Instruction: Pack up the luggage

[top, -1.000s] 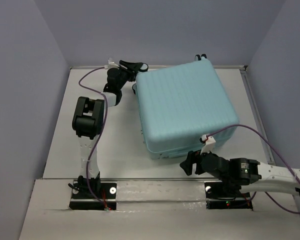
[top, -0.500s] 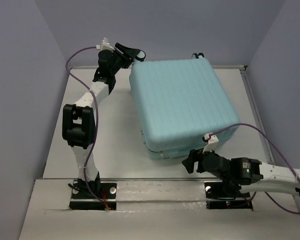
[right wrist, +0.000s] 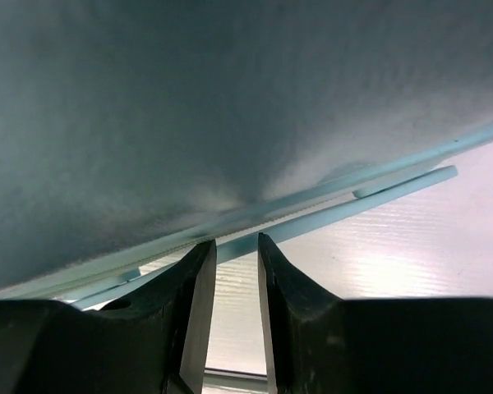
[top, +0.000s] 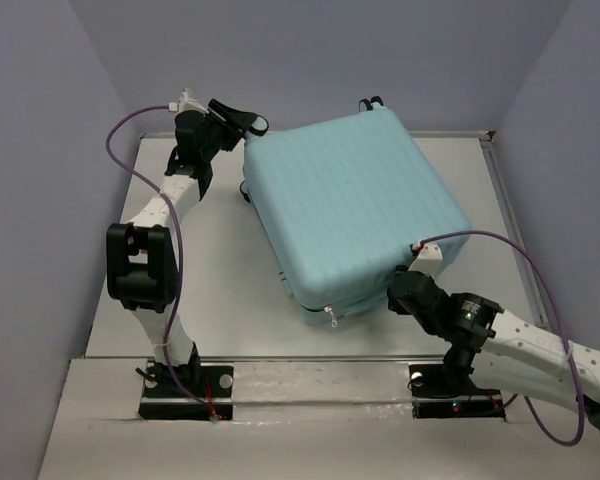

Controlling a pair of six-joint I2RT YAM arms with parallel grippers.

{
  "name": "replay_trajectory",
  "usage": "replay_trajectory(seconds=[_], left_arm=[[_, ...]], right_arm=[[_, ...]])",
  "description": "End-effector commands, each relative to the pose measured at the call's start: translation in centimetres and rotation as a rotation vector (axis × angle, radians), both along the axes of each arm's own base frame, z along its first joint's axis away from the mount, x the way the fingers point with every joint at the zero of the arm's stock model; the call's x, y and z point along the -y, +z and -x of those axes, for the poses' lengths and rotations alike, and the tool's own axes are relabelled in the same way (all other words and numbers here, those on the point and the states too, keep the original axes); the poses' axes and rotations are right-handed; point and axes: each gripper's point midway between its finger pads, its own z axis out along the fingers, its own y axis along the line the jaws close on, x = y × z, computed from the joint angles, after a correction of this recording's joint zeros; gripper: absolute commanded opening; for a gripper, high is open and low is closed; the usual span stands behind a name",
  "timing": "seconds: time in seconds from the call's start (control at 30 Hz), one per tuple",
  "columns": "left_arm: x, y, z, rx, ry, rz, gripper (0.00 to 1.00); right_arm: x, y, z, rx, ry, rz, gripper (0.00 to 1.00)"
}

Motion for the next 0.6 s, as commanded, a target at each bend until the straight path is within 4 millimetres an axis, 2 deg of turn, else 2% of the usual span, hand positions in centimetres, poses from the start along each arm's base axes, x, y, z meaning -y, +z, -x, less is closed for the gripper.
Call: replay_trajectory(seconds=[0.0, 0.03, 0.07, 0.13, 0.17, 0.2, 0.23, 0.3, 0.4, 0.43, 0.47, 0.53, 0.57], left_arm=[[-1.5, 7.3, 1.4, 0.253, 0.036, 0.009, 0.06], [-2.3, 7.6, 1.7, 0.253, 0.066, 0.018, 0.06], [-2.9, 6.0, 2.0, 0.216, 0.083, 0.022, 0.06], [-5.0, 5.5, 2.6, 0.200, 0.144, 0.029, 0.06], [-5.7, 3.1, 3.1, 0.143, 0.166, 0.042, 0.06], [-6.4, 2.1, 3.6, 0.120, 0.190, 0.048, 0.06], [-7.4, 2.2, 4.3, 0.121, 0.231, 0.064, 0.06], [-8.0, 0.4, 5.7, 0.094, 0.245, 0.090, 0.06], [-8.3, -1.1, 6.9, 0.067, 0.246, 0.094, 0.06], [-8.4, -0.5, 7.4, 0.082, 0.247, 0.092, 0.06], [-8.6, -0.7, 7.7, 0.078, 0.252, 0.092, 0.06], [-8.6, -1.0, 8.0, 0.061, 0.250, 0.082, 0.06], [-10.1, -1.4, 7.8, 0.049, 0.280, 0.068, 0.06]], right_arm=[[0.0, 0.8, -1.7, 0.040, -0.032, -0.015, 0.32], [-0.5, 1.1, -2.3, 0.061, -0.023, -0.037, 0.32], [-0.1, 1.0, -3.1, 0.070, -0.019, -0.010, 0.32], [-1.2, 2.2, -4.6, 0.113, 0.014, -0.044, 0.33], [-0.5, 2.4, -5.8, 0.140, 0.017, -0.011, 0.33], [-0.6, 2.4, -6.7, 0.149, 0.028, -0.003, 0.33], [-2.0, 3.7, -7.9, 0.190, 0.072, -0.068, 0.33], [-2.2, 4.5, -10.3, 0.226, 0.110, -0.091, 0.33], [-1.9, 5.8, -12.6, 0.272, 0.125, -0.100, 0.33], [-2.1, 5.9, -13.4, 0.278, 0.138, -0.108, 0.32], [-2.5, 6.9, -13.9, 0.298, 0.145, -0.120, 0.33], [-3.0, 7.4, -13.8, 0.301, 0.162, -0.139, 0.34], [-2.9, 7.9, -13.4, 0.312, 0.162, -0.159, 0.37]])
